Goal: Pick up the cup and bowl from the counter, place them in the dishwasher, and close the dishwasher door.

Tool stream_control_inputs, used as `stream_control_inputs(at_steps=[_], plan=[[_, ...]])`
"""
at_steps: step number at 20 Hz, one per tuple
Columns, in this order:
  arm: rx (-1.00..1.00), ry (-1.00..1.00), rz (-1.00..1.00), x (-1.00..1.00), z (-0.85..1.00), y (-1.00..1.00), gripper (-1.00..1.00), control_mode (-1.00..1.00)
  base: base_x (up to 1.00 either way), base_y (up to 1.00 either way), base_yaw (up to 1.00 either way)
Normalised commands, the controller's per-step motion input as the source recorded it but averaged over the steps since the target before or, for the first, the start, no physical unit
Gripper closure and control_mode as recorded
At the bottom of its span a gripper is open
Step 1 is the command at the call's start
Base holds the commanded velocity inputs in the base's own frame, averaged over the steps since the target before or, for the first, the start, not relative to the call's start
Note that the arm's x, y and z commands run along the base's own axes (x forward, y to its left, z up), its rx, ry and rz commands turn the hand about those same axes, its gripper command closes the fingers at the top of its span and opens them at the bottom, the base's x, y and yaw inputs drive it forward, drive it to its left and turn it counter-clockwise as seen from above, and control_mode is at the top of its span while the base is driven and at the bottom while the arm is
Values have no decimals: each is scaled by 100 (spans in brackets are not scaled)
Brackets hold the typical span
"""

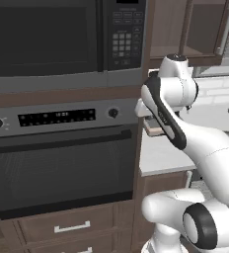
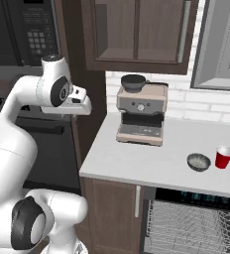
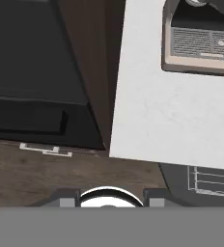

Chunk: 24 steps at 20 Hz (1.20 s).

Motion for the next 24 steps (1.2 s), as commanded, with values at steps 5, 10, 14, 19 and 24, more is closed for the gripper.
stream_control_inputs(at_steps=[5, 10, 14, 19, 24], plan=[[-1, 0, 0, 2, -8, -43, -100, -100, 0, 0, 0], [-8, 0, -1, 28, -43, -84, -100, -100, 0, 0, 0], [-5, 7, -3, 67, -60, -100, -100, -100, 0, 0, 0], [-5, 22, -31, 3, -26, -100, -100, -100, 0, 0, 0], [-1, 21, -47, 0, -14, -100, -100, -100, 0, 0, 0]])
